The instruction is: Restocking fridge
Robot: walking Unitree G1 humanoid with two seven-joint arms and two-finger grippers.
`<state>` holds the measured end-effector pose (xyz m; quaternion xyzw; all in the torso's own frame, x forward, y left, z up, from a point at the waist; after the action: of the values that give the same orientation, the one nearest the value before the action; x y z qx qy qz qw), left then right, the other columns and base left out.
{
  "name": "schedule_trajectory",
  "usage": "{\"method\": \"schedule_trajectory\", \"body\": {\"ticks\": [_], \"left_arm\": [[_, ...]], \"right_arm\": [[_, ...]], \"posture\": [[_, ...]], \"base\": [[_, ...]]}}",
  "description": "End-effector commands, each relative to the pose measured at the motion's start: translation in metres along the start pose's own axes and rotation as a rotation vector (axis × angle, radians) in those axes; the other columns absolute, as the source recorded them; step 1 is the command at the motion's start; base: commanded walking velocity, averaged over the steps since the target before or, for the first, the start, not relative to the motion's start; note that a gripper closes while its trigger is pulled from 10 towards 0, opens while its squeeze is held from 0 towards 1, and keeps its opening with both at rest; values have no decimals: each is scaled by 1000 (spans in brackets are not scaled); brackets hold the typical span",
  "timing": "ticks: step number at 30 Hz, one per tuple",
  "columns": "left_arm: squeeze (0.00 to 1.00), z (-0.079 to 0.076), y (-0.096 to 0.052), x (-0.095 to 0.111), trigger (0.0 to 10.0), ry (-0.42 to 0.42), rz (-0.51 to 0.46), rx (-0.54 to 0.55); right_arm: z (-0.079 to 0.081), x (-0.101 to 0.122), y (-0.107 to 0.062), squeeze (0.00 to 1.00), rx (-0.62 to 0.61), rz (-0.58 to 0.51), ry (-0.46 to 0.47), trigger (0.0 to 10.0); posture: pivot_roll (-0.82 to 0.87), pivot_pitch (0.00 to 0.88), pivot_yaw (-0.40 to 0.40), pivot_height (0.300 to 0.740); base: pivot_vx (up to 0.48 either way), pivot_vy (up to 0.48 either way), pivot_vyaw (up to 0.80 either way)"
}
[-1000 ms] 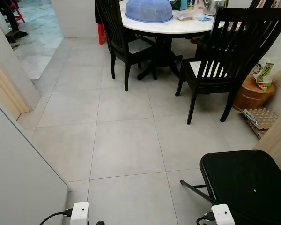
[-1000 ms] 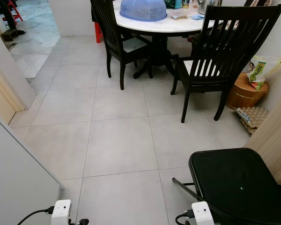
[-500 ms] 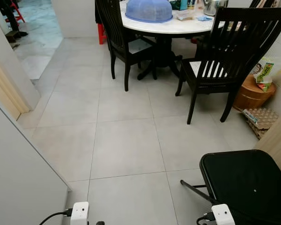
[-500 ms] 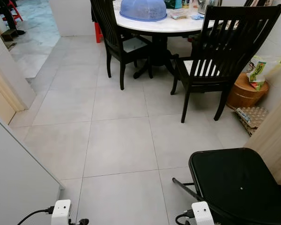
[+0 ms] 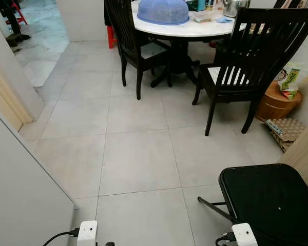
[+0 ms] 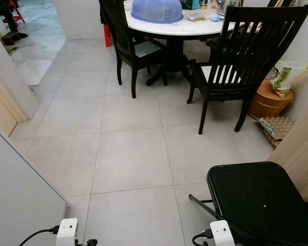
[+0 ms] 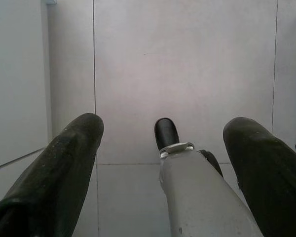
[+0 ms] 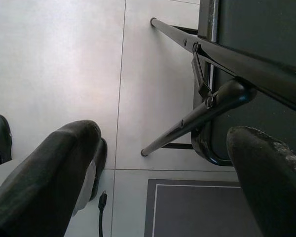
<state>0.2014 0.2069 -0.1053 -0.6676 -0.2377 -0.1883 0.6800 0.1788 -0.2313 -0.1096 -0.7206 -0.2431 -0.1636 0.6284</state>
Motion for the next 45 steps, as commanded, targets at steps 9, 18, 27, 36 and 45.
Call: {"method": "schedule_trajectory", "body": {"ticks": [9, 18, 27, 36, 45], "left_arm": [[0, 5, -1, -11, 10000, -66, 65, 7], [0, 6, -1, -10, 10000, -69, 58, 9], [0, 7, -1, -7, 10000, -72, 53, 14], [0, 7, -1, -5, 10000, -74, 51, 17], [0, 7, 0, -5, 10000, -79, 49, 19]], "right_arm": [[5, 51, 8, 0, 78, -68, 270, 10000], [6, 52, 9, 0, 83, -70, 295, 10000], [7, 54, 9, 0, 90, -65, 295, 10000], [6, 59, 9, 0, 96, -82, 245, 10000], [6, 59, 9, 0, 107, -74, 242, 10000]], "posture": [[-28, 0, -43, 740], [-26, 0, -45, 740], [-22, 0, -45, 740], [-25, 0, -48, 740], [-22, 0, -54, 740]], "base": [[0, 0, 0], [0, 0, 0], [0, 0, 0], [0, 0, 435], [0, 0, 800]]}}
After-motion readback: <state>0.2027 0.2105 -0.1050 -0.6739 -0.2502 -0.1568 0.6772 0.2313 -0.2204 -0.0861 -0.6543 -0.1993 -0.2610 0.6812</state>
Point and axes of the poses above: a point about 5 cm out from each wrist's last joint towards the gripper, its own y axis pointing out of the wrist towards the gripper, its own x axis along the axis of the wrist's last joint, z = x × y, the point moved 3 cm from there along y, pointing out of the wrist towards the gripper, and after that the axes turned 1 degree about y, right-handed, at the moved point
